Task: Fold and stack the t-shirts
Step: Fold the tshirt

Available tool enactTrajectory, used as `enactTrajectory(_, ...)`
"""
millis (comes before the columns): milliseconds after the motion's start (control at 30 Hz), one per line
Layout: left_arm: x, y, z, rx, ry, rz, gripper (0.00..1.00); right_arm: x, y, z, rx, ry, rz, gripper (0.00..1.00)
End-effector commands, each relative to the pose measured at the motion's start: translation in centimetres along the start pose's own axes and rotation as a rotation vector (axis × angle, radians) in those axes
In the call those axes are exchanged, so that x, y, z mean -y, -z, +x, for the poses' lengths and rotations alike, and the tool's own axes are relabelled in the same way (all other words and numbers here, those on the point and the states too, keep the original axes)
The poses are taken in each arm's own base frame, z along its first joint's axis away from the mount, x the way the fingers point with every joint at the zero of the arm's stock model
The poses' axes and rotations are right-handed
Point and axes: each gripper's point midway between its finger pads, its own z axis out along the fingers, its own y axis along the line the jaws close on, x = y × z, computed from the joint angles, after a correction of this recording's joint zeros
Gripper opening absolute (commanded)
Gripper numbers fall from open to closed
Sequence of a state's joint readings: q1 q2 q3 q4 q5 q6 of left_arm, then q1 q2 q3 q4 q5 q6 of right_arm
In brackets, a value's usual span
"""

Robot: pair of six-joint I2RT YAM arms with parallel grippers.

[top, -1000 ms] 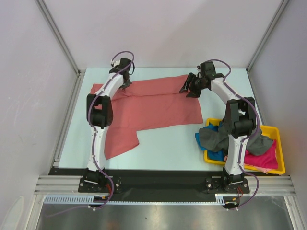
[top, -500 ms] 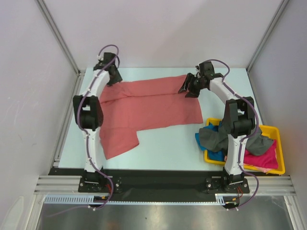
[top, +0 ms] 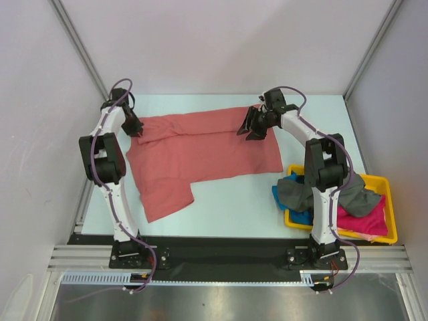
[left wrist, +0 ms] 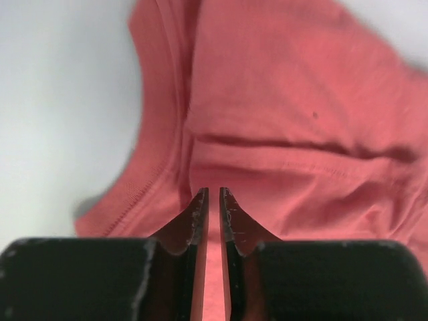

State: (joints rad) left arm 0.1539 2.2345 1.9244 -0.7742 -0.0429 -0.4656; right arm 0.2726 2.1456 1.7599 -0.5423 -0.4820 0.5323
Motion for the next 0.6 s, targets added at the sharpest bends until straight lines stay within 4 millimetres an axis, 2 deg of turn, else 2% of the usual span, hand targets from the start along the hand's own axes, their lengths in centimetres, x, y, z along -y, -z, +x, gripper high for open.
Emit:
enactTrajectory(0, 1.9, 2.1, 1.4, -0.009, -0.014, 0.097, 0.15, -1.8, 0.9, -1.8, 0.046, 0.031, -0.043, 0.55)
enactTrajectory(33, 2.0, 3.2, 1.2, 0.017, -0.008, 0.112, 0.15, -1.9, 0.9, -1.6, 0.042, 0.033, -0.042, 0.56)
enactTrajectory(67, 1.5, 2.5, 2.0, 0.016, -0.002, 0.107, 0.15, -1.9, 1.0, -1.6, 0.041, 0.032, -0.041, 0.55)
enactTrajectory(133, 1.5, 2.8, 2.0, 0.038, 0.003, 0.117, 0.17, -1.8, 1.0, -1.5, 0.038, 0.029, -0.040, 0.55)
enactTrajectory(200, 1.2, 2.2, 3.0, -0.002, 0.005, 0.110, 0.16, -1.8, 1.0, -1.5, 0.039, 0.028, -0.039, 0.55)
enactTrajectory(333, -0.7, 1.2, 4.9, -0.068, 0.028, 0.023, 0.15, -2.2, 1.2, -1.4, 0.040, 0.029, -0.043, 0.55)
enactTrajectory(400, -1.3, 2.2, 3.8, -0.010, 0.036, -0.001, 0.17, -2.2, 1.6, -1.4, 0.041, 0.029, -0.037, 0.56)
enactTrajectory(467, -1.5, 3.1, 2.7, 0.041, 0.034, -0.017, 0.30, -2.2, 2.0, -1.3, 0.044, 0.034, -0.020, 0.58)
enactTrajectory(500, -1.7, 4.1, 1.7, 0.080, 0.034, -0.029, 0.42, -2.1, 2.0, -1.2, 0.042, 0.034, -0.012, 0.59)
enactTrajectory(567, -1.6, 5.6, 0.3, 0.123, 0.027, -0.040, 0.45, -1.6, 2.3, -0.7, 0.025, 0.021, 0.013, 0.60)
